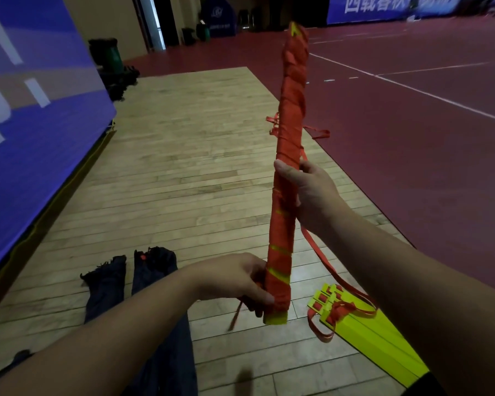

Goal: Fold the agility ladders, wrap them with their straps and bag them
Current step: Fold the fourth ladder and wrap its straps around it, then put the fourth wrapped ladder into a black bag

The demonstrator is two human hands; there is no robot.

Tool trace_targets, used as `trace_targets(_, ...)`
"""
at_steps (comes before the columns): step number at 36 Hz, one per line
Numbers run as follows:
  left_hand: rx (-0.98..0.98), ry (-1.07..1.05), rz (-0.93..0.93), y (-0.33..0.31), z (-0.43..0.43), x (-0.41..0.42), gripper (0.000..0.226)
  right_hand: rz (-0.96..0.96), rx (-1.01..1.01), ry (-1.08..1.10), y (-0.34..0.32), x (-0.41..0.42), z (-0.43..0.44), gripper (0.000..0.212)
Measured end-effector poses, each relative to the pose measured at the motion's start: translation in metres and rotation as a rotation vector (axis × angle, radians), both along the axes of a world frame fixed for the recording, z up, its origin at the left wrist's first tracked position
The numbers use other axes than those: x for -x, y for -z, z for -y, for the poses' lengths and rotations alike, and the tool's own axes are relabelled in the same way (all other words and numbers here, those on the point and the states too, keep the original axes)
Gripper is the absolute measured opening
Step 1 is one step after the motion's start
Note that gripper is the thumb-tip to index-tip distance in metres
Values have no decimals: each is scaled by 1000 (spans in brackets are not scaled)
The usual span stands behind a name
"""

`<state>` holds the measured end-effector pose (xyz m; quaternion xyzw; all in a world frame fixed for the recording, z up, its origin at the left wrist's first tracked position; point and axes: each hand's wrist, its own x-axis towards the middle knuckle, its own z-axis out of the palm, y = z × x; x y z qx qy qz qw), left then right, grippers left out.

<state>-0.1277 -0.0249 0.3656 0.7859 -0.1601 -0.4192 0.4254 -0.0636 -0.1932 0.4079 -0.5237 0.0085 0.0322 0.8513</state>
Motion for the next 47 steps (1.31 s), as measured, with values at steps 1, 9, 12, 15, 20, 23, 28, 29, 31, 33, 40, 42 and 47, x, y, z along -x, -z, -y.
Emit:
trace_targets(1, 9, 21, 7, -1, -1, 1, 23, 8, -17, -20, -1, 0, 1, 27)
trace_targets(9, 127, 110, 1, -2, -7, 3, 23, -100, -71, -556, -2, 6, 8, 7)
trace_targets(12, 63, 76, 25, -7, -5, 1, 15, -131, -73, -428, 4, 2, 2, 14)
trace_targets(15, -186, 47, 168, -7, -6, -2, 21, -93, -3, -326, 7, -1, 0, 17)
trace_targets(20, -277, -57, 321, -1, 2, 1, 20, 9, 196, -151, 9, -1, -6, 11)
trace_targets(23, -385, -76, 447, 1, 11, 5, 29, 55, 321, 53, 15, -3, -15, 8)
trace_targets(28, -381, -250, 462, 6, 13, 10, 43, -51, 335, 73, 18, -7, -31, 32)
trace_targets(29, -367, -273, 484, 7, 11, 8, 37, -79, 285, 44, 17, -7, -32, 38)
trace_targets(31, -306, -279, 487, 4, 3, 7, 26, -91, 178, 11, 16, -7, -32, 34)
trace_targets(33, -185, -252, 413, -8, -10, 7, 21, -45, 115, -6, 10, -6, -32, 21)
trace_targets(40, 60, -270, 310, -26, -51, 12, 33, 66, -125, -476, 6, 10, -46, 45)
trace_targets(42, 80, -327, 319, -21, -60, 13, 25, -7, -98, -500, 12, 14, -58, 51)
trace_targets(47, 157, -514, 317, -10, -84, 15, 23, -221, 132, -474, 30, 21, -84, 53)
